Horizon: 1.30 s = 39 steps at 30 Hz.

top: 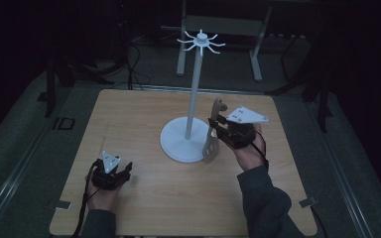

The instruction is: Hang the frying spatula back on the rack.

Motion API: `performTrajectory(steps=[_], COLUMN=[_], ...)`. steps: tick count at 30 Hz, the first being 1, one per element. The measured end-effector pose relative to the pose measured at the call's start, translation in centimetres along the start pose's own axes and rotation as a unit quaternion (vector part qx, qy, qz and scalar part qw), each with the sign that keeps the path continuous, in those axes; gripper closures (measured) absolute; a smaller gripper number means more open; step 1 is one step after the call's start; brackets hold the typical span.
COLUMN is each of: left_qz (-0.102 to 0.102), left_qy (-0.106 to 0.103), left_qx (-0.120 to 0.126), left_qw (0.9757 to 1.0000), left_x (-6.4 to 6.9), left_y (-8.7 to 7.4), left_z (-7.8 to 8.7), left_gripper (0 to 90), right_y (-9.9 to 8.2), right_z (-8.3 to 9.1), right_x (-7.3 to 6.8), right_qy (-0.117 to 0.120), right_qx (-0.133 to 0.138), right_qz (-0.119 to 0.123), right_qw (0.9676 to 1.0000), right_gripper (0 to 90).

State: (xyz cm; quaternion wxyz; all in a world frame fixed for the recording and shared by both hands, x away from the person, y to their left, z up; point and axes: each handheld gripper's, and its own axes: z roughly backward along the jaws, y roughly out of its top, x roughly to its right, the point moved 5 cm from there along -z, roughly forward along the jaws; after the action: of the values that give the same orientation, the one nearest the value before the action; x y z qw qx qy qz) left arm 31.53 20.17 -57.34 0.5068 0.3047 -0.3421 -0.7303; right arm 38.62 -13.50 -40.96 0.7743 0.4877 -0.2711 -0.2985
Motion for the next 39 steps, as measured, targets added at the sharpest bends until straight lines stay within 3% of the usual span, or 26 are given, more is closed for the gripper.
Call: performTrajectory(steps=[29, 39], left_qz=[0.002, 0.002], left_qy=[0.002, 0.001], left_qx=[0.002, 0.002], left_qw=[1.0, 1.0], left_x=[-0.1, -0.1], left_y=[0.0, 0.0], left_z=[0.0, 0.0], left_gripper=[44.8, 44.8], right_y=[3.3, 4.4], right_z=[0.2, 0.1], right_x=[0.6, 0.8], right_qy=[-0.009, -0.01], right_qx=[0.025, 0.029], right_qz=[-0.032, -0.034], right_qw=[0.9991, 0.999], right_gripper=[72.4, 72.4])
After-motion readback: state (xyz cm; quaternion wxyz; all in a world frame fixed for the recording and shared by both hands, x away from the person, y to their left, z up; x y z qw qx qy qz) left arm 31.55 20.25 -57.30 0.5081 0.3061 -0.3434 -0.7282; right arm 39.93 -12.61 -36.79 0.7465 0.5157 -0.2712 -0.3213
